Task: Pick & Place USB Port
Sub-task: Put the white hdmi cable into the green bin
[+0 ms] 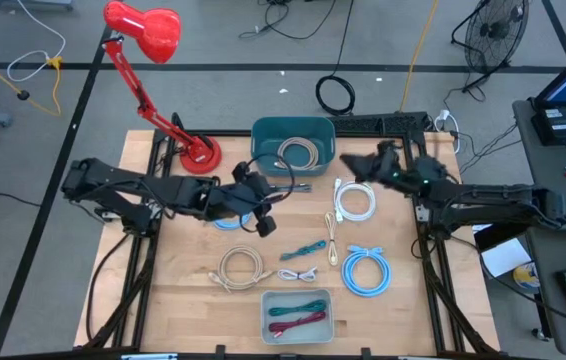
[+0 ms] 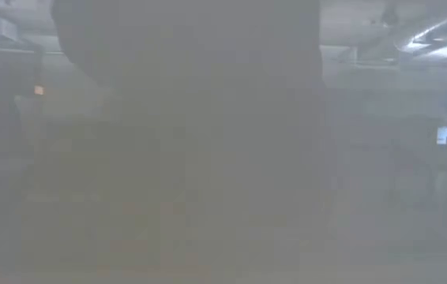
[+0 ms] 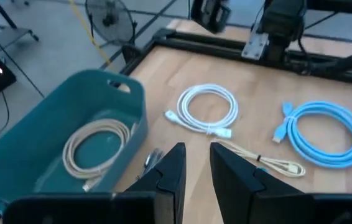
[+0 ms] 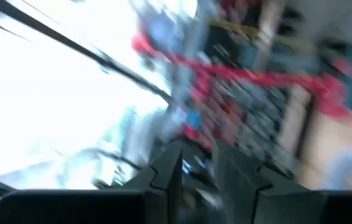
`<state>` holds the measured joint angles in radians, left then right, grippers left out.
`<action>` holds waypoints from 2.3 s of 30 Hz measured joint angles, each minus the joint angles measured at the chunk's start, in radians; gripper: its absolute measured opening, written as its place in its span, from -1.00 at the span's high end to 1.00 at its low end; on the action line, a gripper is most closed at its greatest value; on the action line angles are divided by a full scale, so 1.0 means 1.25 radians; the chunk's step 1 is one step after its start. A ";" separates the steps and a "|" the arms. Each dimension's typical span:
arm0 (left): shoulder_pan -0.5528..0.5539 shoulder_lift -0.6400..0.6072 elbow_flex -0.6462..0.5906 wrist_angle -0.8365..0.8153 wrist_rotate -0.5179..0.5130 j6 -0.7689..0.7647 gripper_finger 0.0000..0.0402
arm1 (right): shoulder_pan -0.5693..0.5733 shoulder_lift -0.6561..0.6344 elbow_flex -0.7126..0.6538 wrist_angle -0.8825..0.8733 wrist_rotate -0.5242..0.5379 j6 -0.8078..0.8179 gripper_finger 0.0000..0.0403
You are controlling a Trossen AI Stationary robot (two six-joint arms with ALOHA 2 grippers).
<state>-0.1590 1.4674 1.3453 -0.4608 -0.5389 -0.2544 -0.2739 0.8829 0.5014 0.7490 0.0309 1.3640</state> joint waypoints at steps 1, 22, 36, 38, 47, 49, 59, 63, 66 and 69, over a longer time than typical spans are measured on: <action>0.002 -0.005 0.000 0.007 0.002 0.009 0.62 | -0.002 0.000 0.000 0.050 0.021 -0.003 0.60; 0.027 -0.065 0.000 0.029 0.056 -0.006 0.62 | -0.023 -0.016 0.223 -0.516 0.001 -0.371 0.21; -0.018 -0.065 0.000 0.029 0.014 -0.038 0.62 | -0.104 0.135 0.366 -1.420 0.157 -0.430 -0.04; -0.021 -0.065 0.000 0.021 0.014 -0.038 0.62 | -0.104 0.158 0.343 -1.412 0.139 -0.418 -0.05; -0.021 -0.065 0.000 -0.045 0.102 0.000 0.62 | -0.088 0.272 0.245 -1.319 0.025 -0.318 -0.09; -0.024 -0.065 0.000 -0.062 0.120 0.014 0.62 | -0.078 0.297 0.233 -1.292 0.010 -0.305 -0.09; -0.043 -0.065 0.000 -0.078 0.139 0.072 0.62 | -0.069 0.423 0.228 -1.269 0.062 -0.314 -0.12; -0.042 -0.065 0.000 -0.078 0.140 0.076 0.62 | -0.069 0.444 0.227 -1.234 0.079 -0.308 -0.13; -0.041 -0.065 0.000 -0.079 0.141 0.076 0.62 | -0.069 0.460 0.227 -1.218 0.086 -0.305 -0.13; -0.041 -0.065 0.000 -0.078 0.140 0.079 0.62 | -0.069 0.474 0.227 -1.215 0.101 -0.305 -0.13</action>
<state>-0.2100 1.3861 1.3457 -0.5587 -0.3634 -0.1559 -0.3607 1.4755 0.7856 -0.7698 0.1566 0.9826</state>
